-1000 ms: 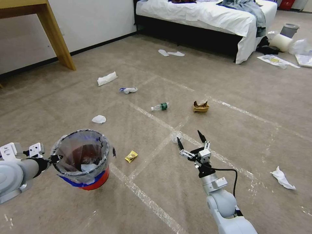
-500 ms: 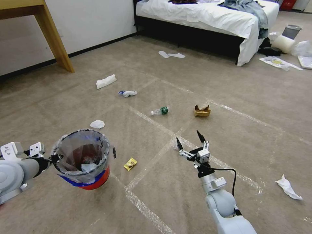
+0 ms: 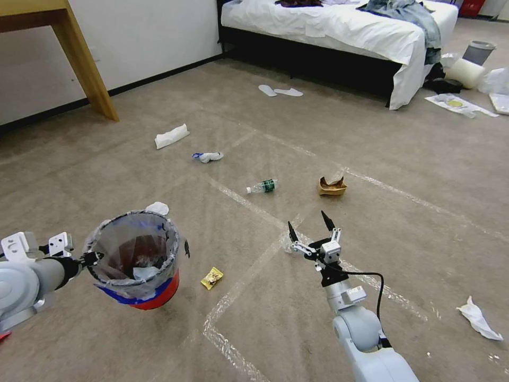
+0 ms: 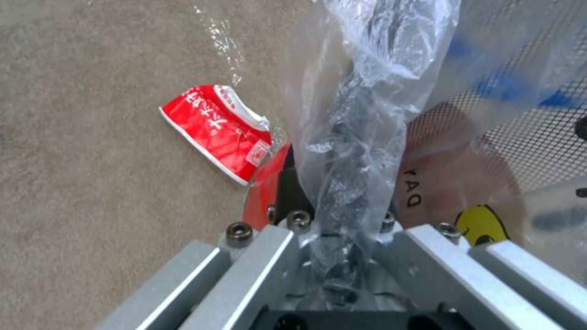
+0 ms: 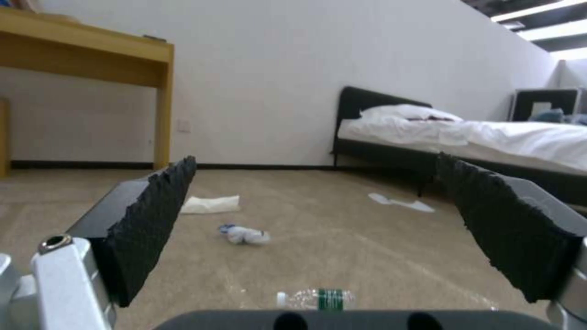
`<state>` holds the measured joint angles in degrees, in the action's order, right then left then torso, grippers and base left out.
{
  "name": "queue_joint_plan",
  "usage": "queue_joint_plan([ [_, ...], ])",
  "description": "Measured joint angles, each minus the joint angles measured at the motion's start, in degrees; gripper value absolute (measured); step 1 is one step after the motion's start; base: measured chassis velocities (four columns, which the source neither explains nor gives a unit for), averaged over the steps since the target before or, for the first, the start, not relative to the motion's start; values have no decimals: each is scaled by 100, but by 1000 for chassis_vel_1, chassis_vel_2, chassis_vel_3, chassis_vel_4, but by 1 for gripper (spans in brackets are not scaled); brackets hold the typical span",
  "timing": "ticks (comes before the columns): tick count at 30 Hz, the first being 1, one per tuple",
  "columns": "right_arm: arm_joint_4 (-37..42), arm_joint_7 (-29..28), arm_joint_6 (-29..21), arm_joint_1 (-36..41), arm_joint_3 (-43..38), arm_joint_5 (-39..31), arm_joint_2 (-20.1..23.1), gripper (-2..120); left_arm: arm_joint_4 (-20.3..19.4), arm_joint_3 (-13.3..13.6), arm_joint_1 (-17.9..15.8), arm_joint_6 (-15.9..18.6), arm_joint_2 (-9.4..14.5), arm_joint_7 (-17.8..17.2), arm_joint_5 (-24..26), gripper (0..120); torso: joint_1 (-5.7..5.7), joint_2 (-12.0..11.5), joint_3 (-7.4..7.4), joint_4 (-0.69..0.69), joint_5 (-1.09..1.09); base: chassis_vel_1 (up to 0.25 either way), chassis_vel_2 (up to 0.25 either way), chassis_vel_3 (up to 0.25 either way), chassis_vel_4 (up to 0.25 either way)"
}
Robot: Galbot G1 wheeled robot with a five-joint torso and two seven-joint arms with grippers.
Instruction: Pick up the trash bin and place the garbage on the floor into it.
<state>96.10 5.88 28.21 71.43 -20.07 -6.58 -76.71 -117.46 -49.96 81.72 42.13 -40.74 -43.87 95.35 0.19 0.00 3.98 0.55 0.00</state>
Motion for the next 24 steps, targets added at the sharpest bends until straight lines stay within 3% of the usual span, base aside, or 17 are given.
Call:
queue_joint_plan([
  [5,-12,1,-28,-233,163,-113,332,100,-21,0,-8,-7,11,-10,20,1,-1,0,-1,1,-1,0,0,0,0],
  [7,-55,256,-111,-635,464,-543,891,100,-37,0,-7,-11,13,-13,37,1,-1,0,0,0,-3,0,0,0,0],
  [8,-55,256,-111,-635,464,-543,891,100,-37,0,-7,-11,13,-13,37,1,-1,0,0,0,-3,0,0,0,0],
  [9,-147,529,-147,-995,750,-971,1436,100,-41,-12,6,-22,3,-11,33,1,0,0,0,0,-2,0,0,0,0],
  [10,-147,529,-147,-995,750,-971,1436,100,-41,-12,6,-22,3,-11,33,1,0,0,0,0,-2,0,0,0,0],
  [11,-223,702,-162,-1219,946,-1238,1707,100,-48,-17,11,-33,-8,-7,32,1,-1,0,-1,0,1,0,0,0,0],
  [12,-563,1383,-157,-1973,1597,-1914,2268,100,-73,-51,37,-53,-58,9,31,1,0,0,0,1,-3,0,0,0,0],
  [13,-728,1814,-197,-2437,1936,-2172,2475,100,-87,-79,54,-59,-79,13,29,1,0,0,0,2,-4,0,0,0,0],
  [14,-728,1814,-197,-2437,1936,-2172,2475,100,-87,-79,54,-59,-79,13,29,1,0,0,0,2,-4,0,0,0,0],
  [15,-988,2431,-333,-3204,2592,-2503,2703,100,-91,-127,89,-67,-98,16,22,1,0,0,0,0,4,0,0,0,0],
  [17,-1201,2748,-332,-3650,3057,-2616,2753,100,-98,-171,119,-68,-107,18,22,1,0,0,0,-1,3,0,0,0,0],
  [18,-1677,3407,-389,-4573,4048,-2694,2707,100,-121,-314,197,-89,-116,17,16,1,0,0,0,-1,-2,0,0,0,0],
  [19,-1677,3407,-389,-4573,4048,-2694,2707,100,-121,-314,197,-89,-116,17,16,1,0,0,0,-1,-2,0,0,0,0],
  [21,-2224,4036,-476,-5571,4990,-2696,2472,100,-151,-476,303,-99,-110,18,23,1,0,0,0,-1,1,0,0,0,0],
  [22,-2224,4036,-476,-5571,4990,-2696,2472,100,-151,-476,303,-99,-110,18,23,1,0,0,0,-1,1,0,0,0,0],
  [24,-2922,4598,-625,-6374,5872,-2531,2021,100,-184,-666,406,-102,-94,16,36,1,0,0,0,-2,1,0,0,0,0],
])
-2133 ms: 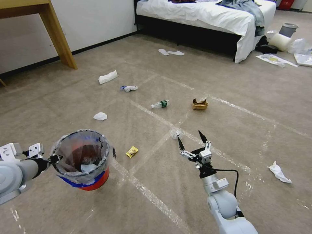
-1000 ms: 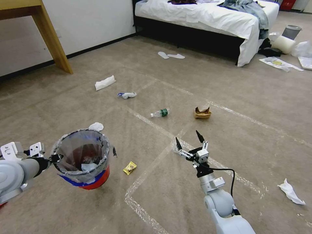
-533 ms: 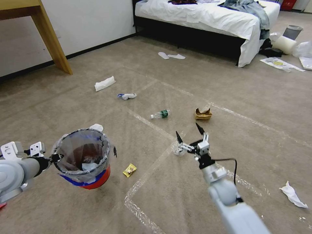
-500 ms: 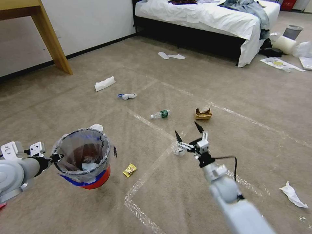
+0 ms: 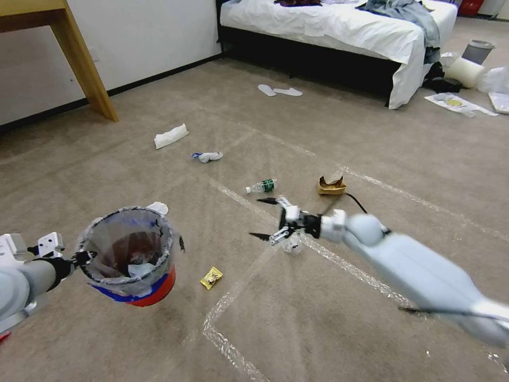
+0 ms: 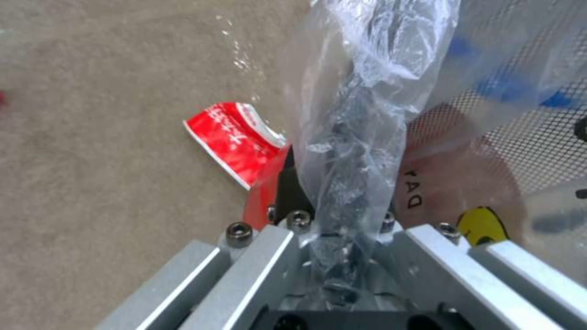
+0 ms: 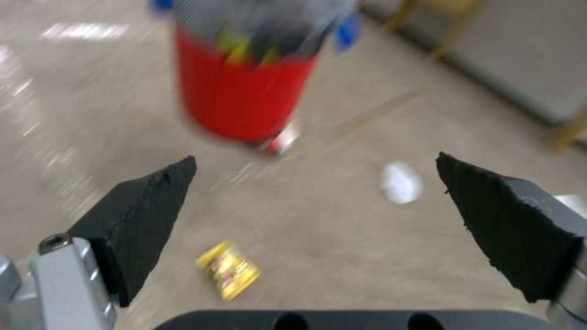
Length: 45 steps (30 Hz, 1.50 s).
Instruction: Pick up the trash bin and place the garbage on the floor into it.
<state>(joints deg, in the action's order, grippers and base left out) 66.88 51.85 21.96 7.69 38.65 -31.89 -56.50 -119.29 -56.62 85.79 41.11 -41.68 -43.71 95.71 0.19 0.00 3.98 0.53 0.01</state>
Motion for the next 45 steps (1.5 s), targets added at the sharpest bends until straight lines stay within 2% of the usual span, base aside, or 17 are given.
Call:
queue_joint_plan([
  [1,0,0,0,0,0,0,0,100,0,0,0,0,0,0,0,1,0,0,0,0,0,0,0,0,0],
  [3,-565,299,-14,-387,585,113,-503,100,-36,-111,74,-4,-7,0,5,1,0,0,0,5,1,0,0,0,0],
  [4,-565,299,-14,-387,585,113,-503,100,-36,-111,74,-4,-7,0,5,1,0,0,0,5,1,0,0,0,0],
  [5,-747,368,7,-482,739,193,-724,100,-54,-140,99,-5,-16,0,5,1,0,0,0,5,1,0,0,0,0],
  [6,-1095,504,100,-633,984,423,-1232,100,-97,-218,156,-5,-48,1,7,1,0,0,0,2,0,0,0,0,0],
  [7,-1095,504,100,-633,984,423,-1232,100,-97,-218,156,-5,-48,1,7,1,0,0,0,2,0,0,0,0,0],
  [9,-1422,491,133,-709,1121,799,-1739,100,-143,-324,224,-8,-85,-1,5,1,0,0,0,-3,1,0,0,0,0],
  [10,-1422,491,133,-709,1121,799,-1739,100,-143,-324,224,-8,-85,-1,5,1,0,0,0,-3,1,0,0,0,0],
  [11,-1713,389,245,-733,1127,1335,-2009,100,-179,-396,271,-10,-97,-3,2,1,-1,0,-1,-3,1,0,0,0,0],
  [13,-1857,372,325,-739,1111,1590,-2107,100,-196,-424,287,-11,-99,-3,2,1,-1,0,-1,-2,2,0,0,0,0],
  [14,-2264,348,499,-764,1012,2255,-2382,100,-239,-499,328,-15,-103,-3,7,1,-1,0,0,1,2,0,0,0,0],
  [15,-2540,348,569,-795,959,2580,-2558,100,-271,-554,365,-18,-106,-3,9,1,0,0,0,3,1,0,0,0,0],
  [16,-2540,348,569,-795,959,2580,-2558,100,-271,-554,365,-18,-106,-3,9,1,0,0,0,3,1,0,0,0,0],
  [17,-2848,396,616,-841,949,2780,-2772,100,-311,-626,420,-20,-111,-2,11,1,0,0,0,4,1,0,0,0,0],
  [22,-3077,617,646,-882,1056,2873,-3066,100,-354,-696,478,-20,-140,-4,9,1,-1,0,-1,1,1,0,0,0,0],
  [29,-3597,524,674,-826,1247,3221,-3581,100,-366,-698,459,-20,-178,-6,4,1,-1,0,-1,0,0,0,0,0,0],
  [45,-4431,320,821,-702,1888,3478,-3587,100,-373,-655,379,-27,-186,3,-1,1,0,0,-1,1,-1,0,0,0,0],
])
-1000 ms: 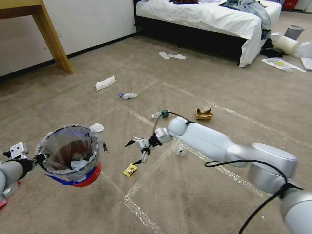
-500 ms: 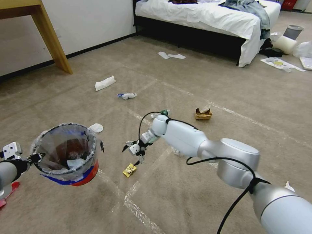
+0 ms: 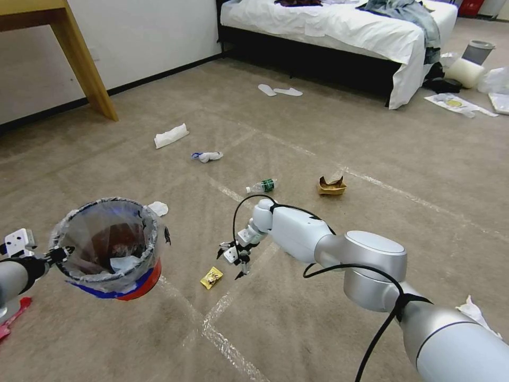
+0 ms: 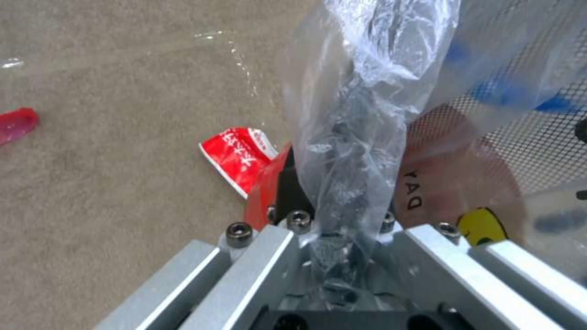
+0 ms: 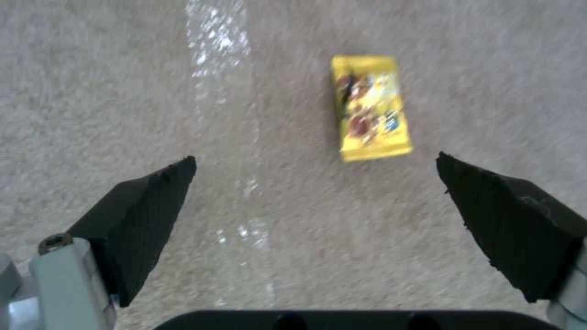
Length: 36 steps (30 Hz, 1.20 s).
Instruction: Pick up the trash bin and place the garbage on the floor into it.
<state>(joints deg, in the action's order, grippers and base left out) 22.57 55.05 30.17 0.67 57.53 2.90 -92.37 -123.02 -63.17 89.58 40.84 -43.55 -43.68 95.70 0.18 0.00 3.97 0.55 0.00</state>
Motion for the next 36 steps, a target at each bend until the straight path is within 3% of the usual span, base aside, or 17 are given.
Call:
queue_joint_plan([
  [11,8,-574,-414,75,671,-1089,16,100,-124,-109,57,0,13,-6,39,1,0,1,0,0,0,0,0,0,0],
  [26,176,-1430,-800,352,1064,-1505,21,100,-266,-149,133,-3,-99,-9,11,1,0,1,0,1,0,0,0,0,0],
  [36,204,-1692,-1059,360,1269,-1847,22,100,-318,-211,205,-4,-176,4,-37,1,0,1,0,0,0,0,0,0,0],
])
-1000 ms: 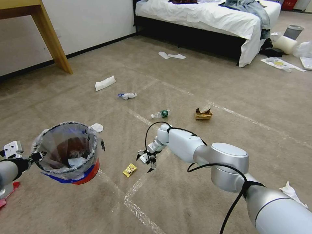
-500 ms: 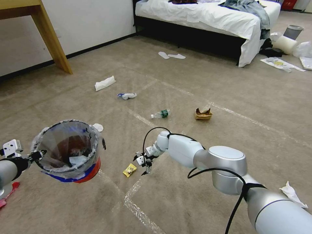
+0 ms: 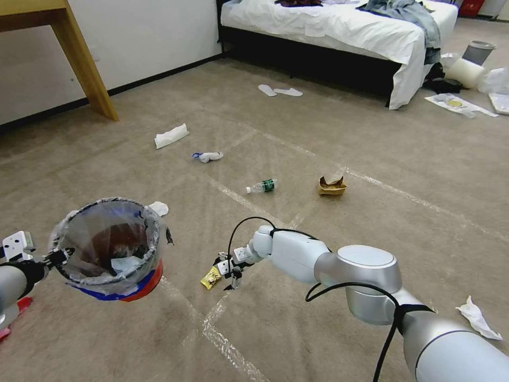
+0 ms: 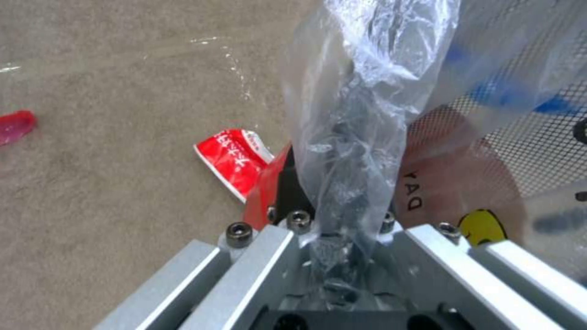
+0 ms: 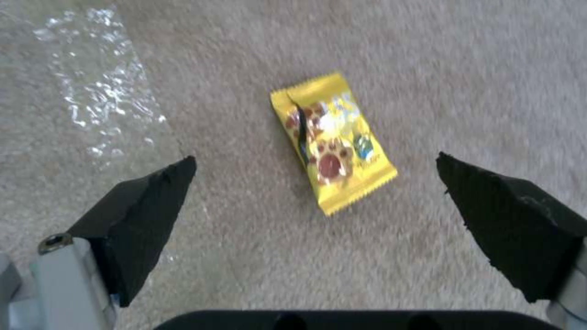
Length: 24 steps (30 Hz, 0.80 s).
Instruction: Pick up the trash bin and place the garbage on the floor into it.
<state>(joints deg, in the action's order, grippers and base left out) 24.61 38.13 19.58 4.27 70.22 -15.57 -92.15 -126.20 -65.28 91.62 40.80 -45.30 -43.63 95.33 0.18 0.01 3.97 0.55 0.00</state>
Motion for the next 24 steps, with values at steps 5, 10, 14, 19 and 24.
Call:
queue_joint_plan([
  [5,-62,-81,-64,49,86,-288,2,100,-14,-4,-9,-5,-8,9,-7,1,0,0,0,1,0,0,0,0,0],
  [10,78,-192,-238,120,293,-1001,2,100,-1,-4,-10,-5,-8,23,-19,1,0,0,0,0,0,0,0,0,0],
  [14,141,-323,-297,171,431,-1112,1,100,9,16,-28,-8,-11,36,-33,1,0,0,0,0,0,0,0,0,0],
  [19,115,-363,-314,177,476,-1119,1,100,25,33,-41,-12,-19,52,-54,1,0,0,0,0,0,0,0,0,0],
  [24,77,-444,-421,190,499,-1270,2,100,22,46,-51,-12,-40,65,-65,1,0,0,0,1,0,0,0,0,0],
])
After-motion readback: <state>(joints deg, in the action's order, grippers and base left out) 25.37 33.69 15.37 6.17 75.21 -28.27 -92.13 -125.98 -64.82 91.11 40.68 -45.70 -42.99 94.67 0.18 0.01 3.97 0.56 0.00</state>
